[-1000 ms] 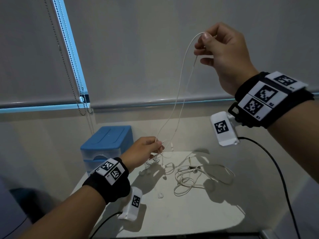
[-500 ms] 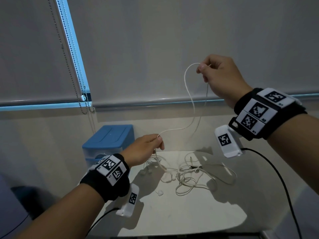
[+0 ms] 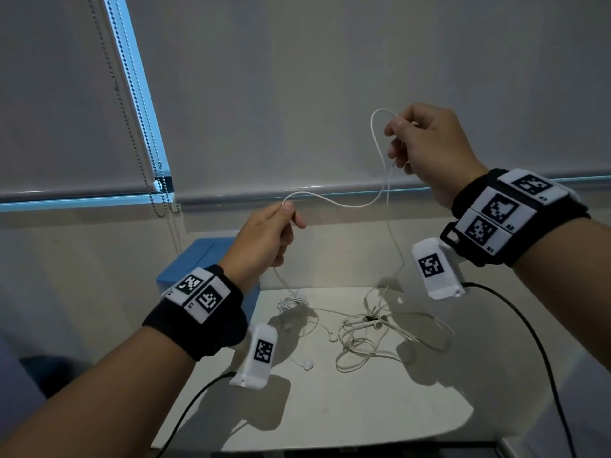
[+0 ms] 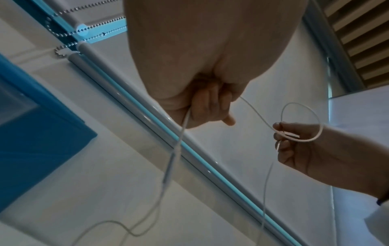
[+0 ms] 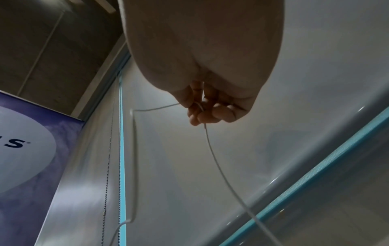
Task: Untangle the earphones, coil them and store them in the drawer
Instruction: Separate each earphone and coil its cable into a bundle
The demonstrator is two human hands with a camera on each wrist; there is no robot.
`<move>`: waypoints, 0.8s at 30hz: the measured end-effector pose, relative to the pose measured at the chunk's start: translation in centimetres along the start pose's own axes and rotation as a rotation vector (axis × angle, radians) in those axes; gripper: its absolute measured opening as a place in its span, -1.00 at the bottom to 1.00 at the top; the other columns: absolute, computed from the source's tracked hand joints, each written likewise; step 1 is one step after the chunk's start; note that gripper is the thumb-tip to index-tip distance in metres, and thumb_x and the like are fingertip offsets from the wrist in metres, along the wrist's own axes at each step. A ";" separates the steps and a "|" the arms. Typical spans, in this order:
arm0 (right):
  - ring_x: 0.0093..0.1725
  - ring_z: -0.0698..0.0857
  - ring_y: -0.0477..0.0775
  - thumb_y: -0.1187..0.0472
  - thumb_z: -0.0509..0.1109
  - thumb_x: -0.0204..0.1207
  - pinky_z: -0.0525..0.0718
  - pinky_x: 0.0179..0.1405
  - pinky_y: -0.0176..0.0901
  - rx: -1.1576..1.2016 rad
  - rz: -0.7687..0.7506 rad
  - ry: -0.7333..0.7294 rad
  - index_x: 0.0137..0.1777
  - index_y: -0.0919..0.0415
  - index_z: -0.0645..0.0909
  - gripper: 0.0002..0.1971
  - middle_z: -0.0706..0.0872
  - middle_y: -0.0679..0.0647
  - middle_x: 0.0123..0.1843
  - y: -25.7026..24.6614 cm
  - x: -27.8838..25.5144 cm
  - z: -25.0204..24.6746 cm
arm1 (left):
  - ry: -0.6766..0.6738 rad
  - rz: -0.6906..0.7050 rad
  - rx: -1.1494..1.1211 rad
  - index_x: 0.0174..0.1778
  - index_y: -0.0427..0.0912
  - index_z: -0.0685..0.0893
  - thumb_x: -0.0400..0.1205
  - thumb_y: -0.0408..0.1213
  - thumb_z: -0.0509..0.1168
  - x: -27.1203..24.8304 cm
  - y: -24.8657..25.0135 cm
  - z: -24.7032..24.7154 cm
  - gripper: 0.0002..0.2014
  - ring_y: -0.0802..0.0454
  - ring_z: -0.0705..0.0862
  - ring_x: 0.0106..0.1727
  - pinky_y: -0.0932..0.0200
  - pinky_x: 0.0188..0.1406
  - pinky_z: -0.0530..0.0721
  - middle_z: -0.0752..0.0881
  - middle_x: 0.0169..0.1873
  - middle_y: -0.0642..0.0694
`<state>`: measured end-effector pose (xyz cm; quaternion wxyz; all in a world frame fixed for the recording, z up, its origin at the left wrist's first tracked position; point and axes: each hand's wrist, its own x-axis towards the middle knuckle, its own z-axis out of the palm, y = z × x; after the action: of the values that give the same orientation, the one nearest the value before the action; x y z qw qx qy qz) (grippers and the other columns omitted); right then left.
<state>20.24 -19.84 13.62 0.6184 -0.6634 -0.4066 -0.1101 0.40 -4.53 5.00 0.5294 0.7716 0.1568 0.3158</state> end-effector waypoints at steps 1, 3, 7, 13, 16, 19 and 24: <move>-0.45 0.62 -0.06 0.24 0.23 0.73 0.52 -0.52 -0.36 0.020 0.000 -0.001 -0.09 0.16 0.67 -0.78 0.71 0.11 -0.32 -0.2 0.0 0.0 | -0.013 0.004 -0.006 0.03 -0.23 0.66 0.88 -0.08 0.06 0.0 0.3 0.0 -0.63 0.13 0.19 -0.52 0.26 -0.57 0.19 0.30 -0.48 0.04; -0.45 0.63 -0.06 0.24 0.24 0.72 0.50 -0.56 -0.41 0.008 -0.001 -0.012 -0.08 0.18 0.68 -0.79 0.71 0.10 -0.33 -0.5 0.0 0.0 | -0.040 0.014 -0.032 0.04 -0.26 0.68 0.87 -0.13 0.08 0.0 0.9 0.0 -0.66 0.10 0.16 -0.52 0.27 -0.61 0.16 0.28 -0.47 0.00; -0.43 0.64 -0.02 0.24 0.33 0.70 0.48 -0.60 -0.41 -0.150 0.106 -0.175 -0.17 0.16 0.69 -0.79 0.75 0.11 -0.31 0.6 -0.4 0.0 | -0.109 0.023 -0.161 -0.14 -0.24 0.66 0.80 -0.28 0.11 0.0 2.3 -0.4 -0.72 0.11 0.14 -0.50 0.29 -0.63 0.14 0.29 -0.47 0.02; -0.21 0.77 0.03 0.36 0.23 0.71 0.59 -0.35 -0.19 -0.555 0.305 -0.587 0.03 0.17 0.77 -0.74 0.83 0.09 -0.04 3.8 -2.1 0.3 | -0.149 0.072 0.032 -0.04 -0.22 0.71 0.84 -0.23 0.18 0.1 4.2 -0.7 -0.74 0.11 0.16 -0.52 0.31 -0.61 0.14 0.32 -0.49 0.05; -0.12 0.77 0.02 0.50 0.12 0.60 0.60 -0.28 -0.21 -0.546 0.266 -0.568 0.06 0.10 0.77 -0.58 0.82 0.08 0.03 3.3 -2.8 0.8 | -0.148 0.096 0.128 0.04 -0.39 0.73 0.83 -0.22 0.22 -0.1 4.5 -0.5 -0.71 0.13 0.22 -0.54 0.33 -0.61 0.21 0.38 -0.48 0.03; -0.06 0.78 0.08 0.45 0.24 0.50 0.61 -0.11 -0.18 -0.240 0.183 -0.475 0.01 0.19 0.82 -0.67 0.87 0.16 -0.01 0.6 -3.8 2.1 | -0.141 0.113 0.166 0.03 -0.37 0.77 0.81 -0.21 0.26 0.0 4.5 -0.3 -0.71 0.13 0.26 -0.53 0.30 -0.58 0.23 0.40 -0.50 0.04; -0.16 0.73 0.18 0.21 0.27 0.38 0.62 -0.10 -0.05 0.212 0.272 -0.775 0.20 0.44 0.69 -0.55 0.76 0.22 -0.15 -2.8 -5.1 3.7 | -0.115 0.141 0.160 -0.04 -0.40 0.74 0.80 -0.23 0.28 0.1 4.5 -0.1 -0.71 0.17 0.29 -0.60 0.28 -0.59 0.25 0.42 -0.54 0.04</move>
<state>13.73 -18.83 11.60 0.4936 -0.6359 -0.5270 0.2724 0.01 -6.18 9.19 0.4507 0.8374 0.0962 0.2940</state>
